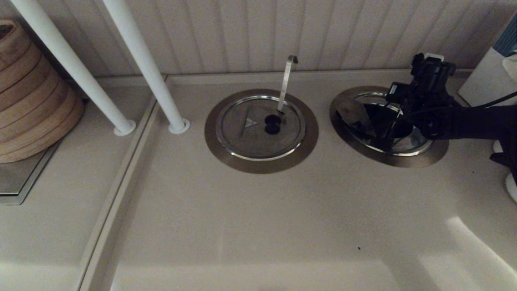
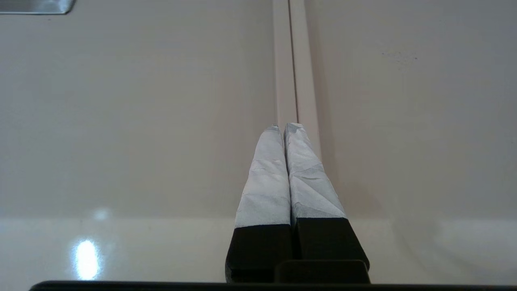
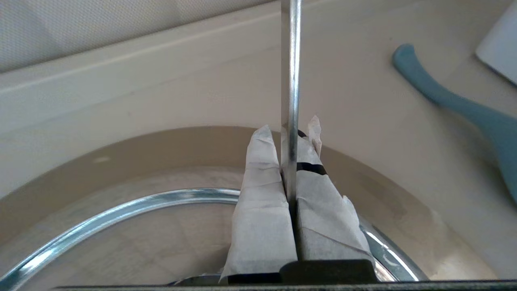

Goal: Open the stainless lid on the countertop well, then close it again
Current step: Stir with a spoon

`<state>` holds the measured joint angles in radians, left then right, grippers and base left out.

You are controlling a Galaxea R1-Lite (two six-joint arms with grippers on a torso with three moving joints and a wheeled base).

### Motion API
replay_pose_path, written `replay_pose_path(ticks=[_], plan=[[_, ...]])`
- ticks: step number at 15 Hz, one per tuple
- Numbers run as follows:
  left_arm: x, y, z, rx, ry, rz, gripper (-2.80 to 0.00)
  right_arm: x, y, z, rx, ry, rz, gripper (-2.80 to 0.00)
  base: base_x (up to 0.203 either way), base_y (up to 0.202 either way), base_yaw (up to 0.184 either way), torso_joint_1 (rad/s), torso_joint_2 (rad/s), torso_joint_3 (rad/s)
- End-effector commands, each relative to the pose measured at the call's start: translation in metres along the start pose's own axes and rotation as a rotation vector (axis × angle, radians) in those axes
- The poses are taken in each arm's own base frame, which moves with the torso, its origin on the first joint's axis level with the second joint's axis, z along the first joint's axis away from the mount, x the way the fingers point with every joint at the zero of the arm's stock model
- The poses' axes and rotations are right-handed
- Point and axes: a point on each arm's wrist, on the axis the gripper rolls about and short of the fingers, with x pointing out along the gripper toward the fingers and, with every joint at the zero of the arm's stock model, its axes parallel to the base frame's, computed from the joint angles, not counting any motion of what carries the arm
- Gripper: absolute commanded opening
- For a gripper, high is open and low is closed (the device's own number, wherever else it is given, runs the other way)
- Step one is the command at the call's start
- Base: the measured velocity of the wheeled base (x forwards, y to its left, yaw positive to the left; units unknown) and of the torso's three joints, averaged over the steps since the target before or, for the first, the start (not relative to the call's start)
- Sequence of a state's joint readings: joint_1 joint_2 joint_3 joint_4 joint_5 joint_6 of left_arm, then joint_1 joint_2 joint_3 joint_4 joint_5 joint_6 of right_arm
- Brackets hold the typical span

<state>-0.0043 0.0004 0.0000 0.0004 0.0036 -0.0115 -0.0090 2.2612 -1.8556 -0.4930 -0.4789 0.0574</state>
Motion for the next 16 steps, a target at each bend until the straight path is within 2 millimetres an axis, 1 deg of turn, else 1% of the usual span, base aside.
replay_pose_path(ticks=[1, 3, 5, 7, 10, 12, 16], plan=[[0.000, 0.000, 0.000, 0.001, 0.001, -0.001, -2.80, -0.005, 0.000, 0.010, 0.011, -0.019, 0.005, -2.80, 0.000, 0.000, 0.000, 0.000, 0.00, 0.000], [0.000, 0.000, 0.000, 0.000, 0.001, 0.000, -2.80, -0.013, 0.001, 0.017, 0.020, -0.021, 0.017, -2.80, 0.000, 0.000, 0.000, 0.000, 0.00, 0.000], [0.000, 0.000, 0.000, 0.000, 0.001, 0.001, -2.80, -0.026, 0.003, 0.032, 0.037, -0.035, 0.037, -2.80, 0.000, 0.000, 0.000, 0.000, 0.00, 0.000], [0.000, 0.000, 0.000, 0.000, 0.001, 0.000, -2.80, -0.044, 0.003, 0.051, 0.052, -0.049, 0.065, -2.80, 0.000, 0.000, 0.000, 0.000, 0.00, 0.000], [0.000, 0.000, 0.000, -0.001, 0.001, -0.001, -2.80, -0.072, 0.006, 0.071, 0.067, -0.058, 0.114, -2.80, 0.000, 0.000, 0.000, 0.000, 0.00, 0.000], [0.000, 0.000, 0.000, -0.001, 0.001, 0.000, -2.80, -0.080, 0.005, 0.075, 0.065, -0.054, 0.126, -2.80, 0.000, 0.000, 0.000, 0.000, 0.00, 0.000], [0.000, 0.000, 0.000, -0.001, 0.001, -0.001, -2.80, -0.086, 0.003, 0.074, 0.051, -0.034, 0.134, -2.80, 0.000, 0.000, 0.000, 0.000, 0.00, 0.000]])
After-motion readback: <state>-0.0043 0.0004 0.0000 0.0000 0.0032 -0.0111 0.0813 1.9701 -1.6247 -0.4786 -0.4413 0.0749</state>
